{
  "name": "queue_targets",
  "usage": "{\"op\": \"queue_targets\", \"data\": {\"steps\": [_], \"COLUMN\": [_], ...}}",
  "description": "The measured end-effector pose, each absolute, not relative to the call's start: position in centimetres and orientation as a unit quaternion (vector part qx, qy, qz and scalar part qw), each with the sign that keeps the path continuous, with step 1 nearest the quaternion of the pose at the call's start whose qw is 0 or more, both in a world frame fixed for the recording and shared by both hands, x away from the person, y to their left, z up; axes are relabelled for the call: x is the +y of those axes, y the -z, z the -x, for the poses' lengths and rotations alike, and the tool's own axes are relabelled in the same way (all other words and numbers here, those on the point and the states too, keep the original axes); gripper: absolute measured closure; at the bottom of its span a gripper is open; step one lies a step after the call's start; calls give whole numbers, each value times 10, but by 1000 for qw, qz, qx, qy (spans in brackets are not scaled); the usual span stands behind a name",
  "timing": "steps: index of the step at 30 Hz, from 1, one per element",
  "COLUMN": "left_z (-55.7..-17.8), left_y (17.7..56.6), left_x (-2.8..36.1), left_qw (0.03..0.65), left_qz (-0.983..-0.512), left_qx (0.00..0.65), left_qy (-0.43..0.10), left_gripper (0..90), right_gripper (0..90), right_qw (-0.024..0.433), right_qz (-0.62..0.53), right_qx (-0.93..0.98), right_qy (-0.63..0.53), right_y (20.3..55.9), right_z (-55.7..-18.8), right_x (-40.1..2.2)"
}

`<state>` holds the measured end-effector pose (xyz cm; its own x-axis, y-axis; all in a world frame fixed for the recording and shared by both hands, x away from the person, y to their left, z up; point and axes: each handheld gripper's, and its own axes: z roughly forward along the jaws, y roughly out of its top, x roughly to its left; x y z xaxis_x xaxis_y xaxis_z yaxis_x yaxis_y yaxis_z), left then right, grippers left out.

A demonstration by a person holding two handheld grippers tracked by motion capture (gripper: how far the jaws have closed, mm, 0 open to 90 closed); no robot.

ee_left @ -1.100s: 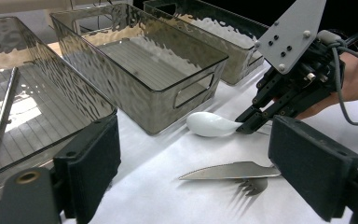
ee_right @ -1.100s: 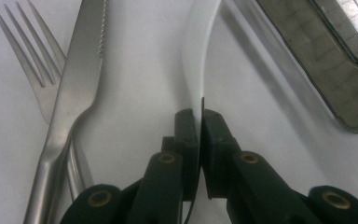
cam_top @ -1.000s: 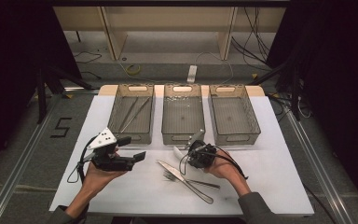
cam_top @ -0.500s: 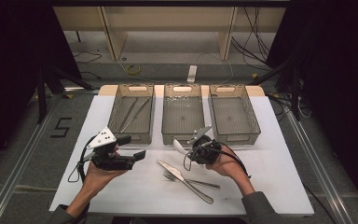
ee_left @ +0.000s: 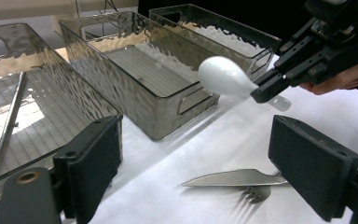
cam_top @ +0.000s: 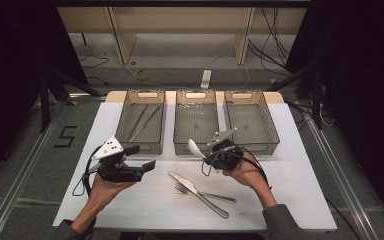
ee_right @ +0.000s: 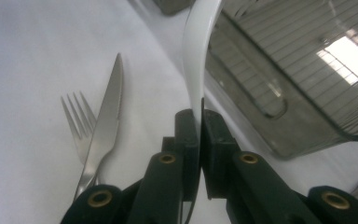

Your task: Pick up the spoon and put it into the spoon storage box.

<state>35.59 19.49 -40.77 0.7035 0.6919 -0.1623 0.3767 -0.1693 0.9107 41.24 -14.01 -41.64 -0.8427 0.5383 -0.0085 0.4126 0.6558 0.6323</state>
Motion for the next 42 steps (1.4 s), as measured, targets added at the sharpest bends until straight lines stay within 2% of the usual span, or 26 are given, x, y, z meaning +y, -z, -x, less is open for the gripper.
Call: {"op": "queue_targets", "data": {"steps": [21,42], "left_z": [-351,-350], "left_y": [407,406], "left_x": [199,202], "left_qw": [543,550], "left_qz": [-741,-733], "left_qx": [364,368], "left_qy": [-154,-158], "left_gripper": [161,160], "right_gripper": [866,866], "right_qw": [121,131], "right_qz": [-289,-331], "right_qx": [878,861], "right_qy": [-363,-364], "right_y": [403,381], "right_z": [-422,-471], "right_x": [-144,-123]}}
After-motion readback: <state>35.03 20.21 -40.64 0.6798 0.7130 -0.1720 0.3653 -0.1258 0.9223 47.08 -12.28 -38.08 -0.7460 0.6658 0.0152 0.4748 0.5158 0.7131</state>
